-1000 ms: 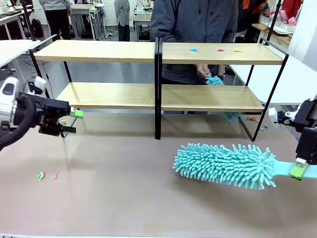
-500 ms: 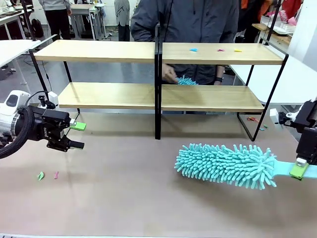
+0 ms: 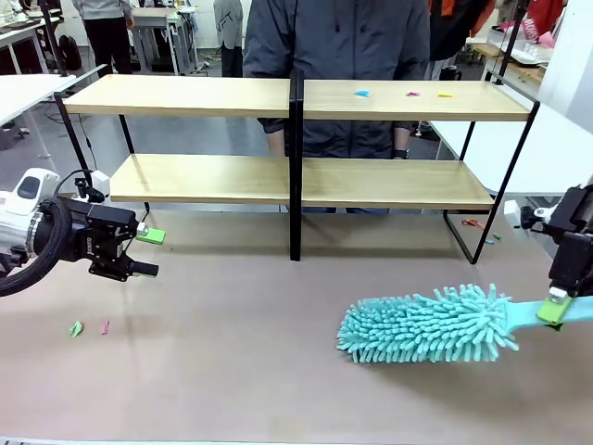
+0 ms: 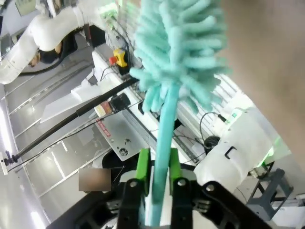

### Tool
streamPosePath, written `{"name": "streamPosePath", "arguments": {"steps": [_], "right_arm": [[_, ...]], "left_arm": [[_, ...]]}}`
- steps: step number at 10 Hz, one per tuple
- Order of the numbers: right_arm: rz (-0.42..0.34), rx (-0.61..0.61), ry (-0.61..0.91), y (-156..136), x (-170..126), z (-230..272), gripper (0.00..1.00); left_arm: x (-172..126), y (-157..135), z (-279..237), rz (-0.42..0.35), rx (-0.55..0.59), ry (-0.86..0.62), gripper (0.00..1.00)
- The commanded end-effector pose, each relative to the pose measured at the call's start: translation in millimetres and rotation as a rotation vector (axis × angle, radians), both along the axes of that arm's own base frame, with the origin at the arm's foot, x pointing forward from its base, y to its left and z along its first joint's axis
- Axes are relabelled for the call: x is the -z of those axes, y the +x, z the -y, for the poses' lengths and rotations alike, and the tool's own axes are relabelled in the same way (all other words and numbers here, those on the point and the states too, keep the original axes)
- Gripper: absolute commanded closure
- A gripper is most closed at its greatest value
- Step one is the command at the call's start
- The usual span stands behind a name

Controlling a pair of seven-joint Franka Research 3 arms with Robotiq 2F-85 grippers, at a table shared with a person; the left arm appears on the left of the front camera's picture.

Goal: Clean the shelves.
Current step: Place the Duster on the table.

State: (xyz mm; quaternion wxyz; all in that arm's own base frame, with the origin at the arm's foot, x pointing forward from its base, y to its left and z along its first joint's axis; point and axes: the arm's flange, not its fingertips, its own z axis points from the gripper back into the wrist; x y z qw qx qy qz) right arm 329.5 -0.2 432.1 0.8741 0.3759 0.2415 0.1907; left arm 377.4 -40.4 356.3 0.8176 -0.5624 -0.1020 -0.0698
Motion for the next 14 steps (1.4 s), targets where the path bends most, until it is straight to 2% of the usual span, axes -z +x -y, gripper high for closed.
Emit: {"name": "streamPosePath", "arguments": {"steps": [1, 3, 4, 5, 6, 7, 8, 10, 11, 12, 13, 14], "right_arm": [[0.113, 0.146, -0.048, 10.8, -12.9, 16.0, 0.0], [0.288, 0.403, -0.138, 15.6, -23.1, 44.8, 0.0], [0.326, 0.479, -0.15, 14.2, -28.1, 60.0, 0.05], [0.337, 0.558, -0.172, 11.5, -32.6, 78.8, 0.0], [0.381, 0.648, -0.219, 5.3, -39.8, 97.0, 0.0], [0.391, 0.68, -0.152, -3.7, -49.5, 111.8, 0.0], [0.378, 0.641, -0.031, -21.2, -64.2, 119.8, 0.0], [0.307, 0.58, 0.085, -51.6, -77.4, 116.7, 0.0], [0.318, 0.582, 0.227, -68.1, -79.8, 122.4, 0.0], [0.275, 0.546, 0.389, -76.8, -74.1, 124.8, 0.0], [0.156, 0.494, 0.446, -73.9, -59.7, 121.8, 0.0], [0.308, 0.562, 0.219, -70.2, -85.5, 118.6, 0.0]], "left_arm": [[-1.4, 1.1, 3.2, 0.001, -0.013, -0.011, 0.0], [-1.4, 1.1, 3.2, 0.001, -0.013, -0.011, 0.0], [-1.4, 1.1, 3.2, 0.001, -0.013, -0.011, 0.0], [-1.4, 1.1, 3.2, 0.001, -0.013, -0.011, 0.0], [-1.4, 1.1, 3.2, 0.001, -0.013, -0.011, 0.0], [-1.4, 1.1, 3.2, 0.001, -0.013, -0.011, 0.0], [-1.4, 1.1, 3.2, 0.001, -0.013, -0.011, 0.0], [-1.4, 1.1, 3.2, 0.001, -0.013, -0.011, 0.0], [-1.4, 1.1, 3.2, 0.001, -0.013, -0.011, 0.0], [-1.4, 1.1, 3.2, 0.001, -0.013, -0.011, 0.0], [-1.4, 1.1, 3.2, 0.001, -0.013, -0.011, 0.0], [-1.4, 1.1, 3.2, 0.001, -0.013, -0.011, 0.0]]}}
